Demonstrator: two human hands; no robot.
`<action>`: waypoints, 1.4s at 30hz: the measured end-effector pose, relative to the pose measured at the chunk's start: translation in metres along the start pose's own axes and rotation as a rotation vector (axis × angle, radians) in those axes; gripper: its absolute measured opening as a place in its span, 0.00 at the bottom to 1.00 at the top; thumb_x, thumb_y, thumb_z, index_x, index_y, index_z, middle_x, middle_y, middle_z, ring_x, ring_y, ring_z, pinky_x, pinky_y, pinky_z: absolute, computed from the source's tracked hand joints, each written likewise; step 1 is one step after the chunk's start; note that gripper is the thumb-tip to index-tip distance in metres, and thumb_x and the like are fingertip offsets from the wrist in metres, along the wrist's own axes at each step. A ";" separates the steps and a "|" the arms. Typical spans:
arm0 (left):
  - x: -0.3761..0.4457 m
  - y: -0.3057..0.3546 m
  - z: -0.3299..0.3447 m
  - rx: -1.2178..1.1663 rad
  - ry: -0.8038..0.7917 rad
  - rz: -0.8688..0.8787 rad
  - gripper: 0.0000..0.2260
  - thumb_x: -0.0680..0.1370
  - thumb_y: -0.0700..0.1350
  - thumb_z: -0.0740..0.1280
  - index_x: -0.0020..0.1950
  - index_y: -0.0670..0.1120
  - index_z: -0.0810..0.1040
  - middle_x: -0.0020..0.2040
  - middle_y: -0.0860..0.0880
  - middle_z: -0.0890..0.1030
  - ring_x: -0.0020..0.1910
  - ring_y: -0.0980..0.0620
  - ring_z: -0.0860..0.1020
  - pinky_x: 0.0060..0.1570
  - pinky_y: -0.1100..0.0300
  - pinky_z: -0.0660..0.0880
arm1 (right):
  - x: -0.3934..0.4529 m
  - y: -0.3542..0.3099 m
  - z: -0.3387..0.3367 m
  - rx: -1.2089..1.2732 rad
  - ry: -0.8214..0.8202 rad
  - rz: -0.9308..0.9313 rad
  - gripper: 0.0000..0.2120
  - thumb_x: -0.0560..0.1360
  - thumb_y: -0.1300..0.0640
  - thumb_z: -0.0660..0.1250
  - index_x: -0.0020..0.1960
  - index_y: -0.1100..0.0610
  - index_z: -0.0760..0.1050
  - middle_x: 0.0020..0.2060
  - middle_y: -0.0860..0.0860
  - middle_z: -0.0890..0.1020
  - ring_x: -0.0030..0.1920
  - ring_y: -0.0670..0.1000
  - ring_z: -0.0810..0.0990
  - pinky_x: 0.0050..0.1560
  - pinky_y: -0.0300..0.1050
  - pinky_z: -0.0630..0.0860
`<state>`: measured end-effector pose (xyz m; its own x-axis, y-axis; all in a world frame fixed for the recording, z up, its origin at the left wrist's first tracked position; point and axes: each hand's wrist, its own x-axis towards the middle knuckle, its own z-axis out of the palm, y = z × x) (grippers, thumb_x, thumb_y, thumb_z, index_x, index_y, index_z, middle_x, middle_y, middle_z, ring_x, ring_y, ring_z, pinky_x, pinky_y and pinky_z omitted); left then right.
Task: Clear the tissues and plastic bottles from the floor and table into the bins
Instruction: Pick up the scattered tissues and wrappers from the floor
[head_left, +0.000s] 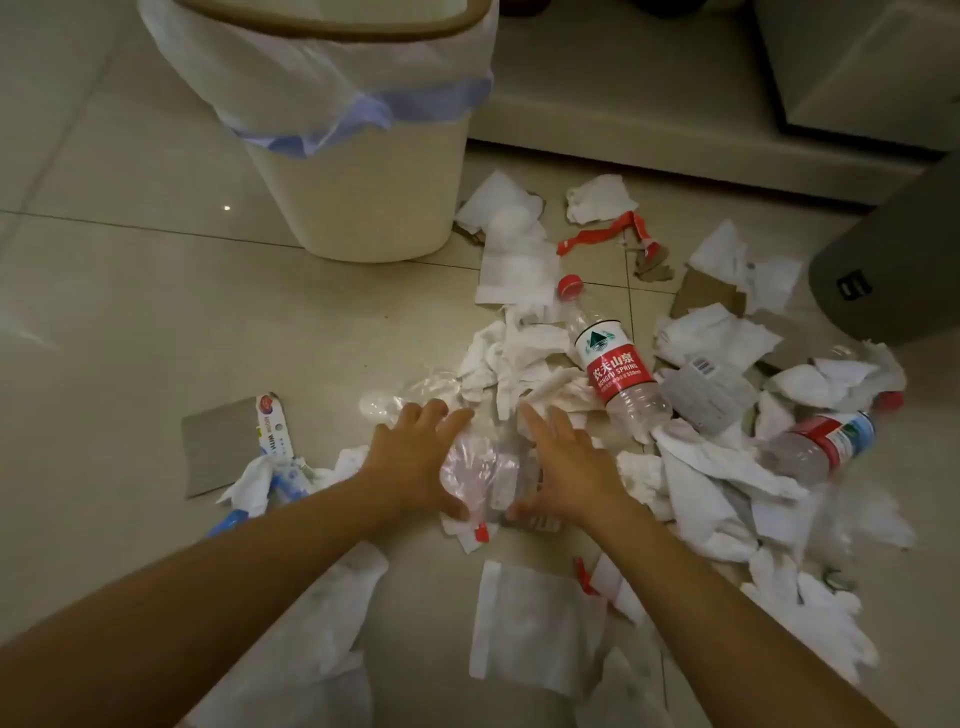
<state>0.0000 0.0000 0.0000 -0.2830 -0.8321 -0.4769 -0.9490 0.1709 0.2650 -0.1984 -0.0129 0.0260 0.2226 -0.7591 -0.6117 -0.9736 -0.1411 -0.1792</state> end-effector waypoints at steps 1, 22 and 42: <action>-0.001 0.002 0.001 0.009 -0.018 0.005 0.45 0.64 0.65 0.73 0.74 0.57 0.53 0.70 0.51 0.60 0.68 0.46 0.62 0.61 0.47 0.69 | 0.000 -0.002 0.004 -0.006 -0.010 0.021 0.57 0.62 0.42 0.76 0.75 0.45 0.40 0.75 0.55 0.49 0.72 0.62 0.58 0.66 0.59 0.65; -0.040 -0.058 -0.148 -0.545 0.630 -0.007 0.09 0.76 0.47 0.67 0.56 0.54 0.76 0.48 0.54 0.75 0.43 0.54 0.76 0.42 0.59 0.72 | -0.016 -0.051 -0.083 0.610 0.560 -0.203 0.11 0.70 0.55 0.71 0.35 0.50 0.69 0.35 0.47 0.75 0.36 0.50 0.75 0.38 0.56 0.75; 0.027 -0.080 -0.345 -0.558 0.594 -0.325 0.37 0.75 0.55 0.68 0.77 0.45 0.53 0.69 0.44 0.70 0.66 0.45 0.70 0.61 0.53 0.68 | -0.032 -0.150 -0.247 0.717 0.868 -0.534 0.07 0.71 0.55 0.72 0.46 0.56 0.77 0.40 0.51 0.79 0.40 0.50 0.78 0.39 0.53 0.79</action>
<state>0.1161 -0.2177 0.2549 0.2559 -0.9585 -0.1257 -0.7194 -0.2757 0.6375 -0.0718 -0.1245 0.2622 0.2095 -0.9208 0.3290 -0.4648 -0.3898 -0.7950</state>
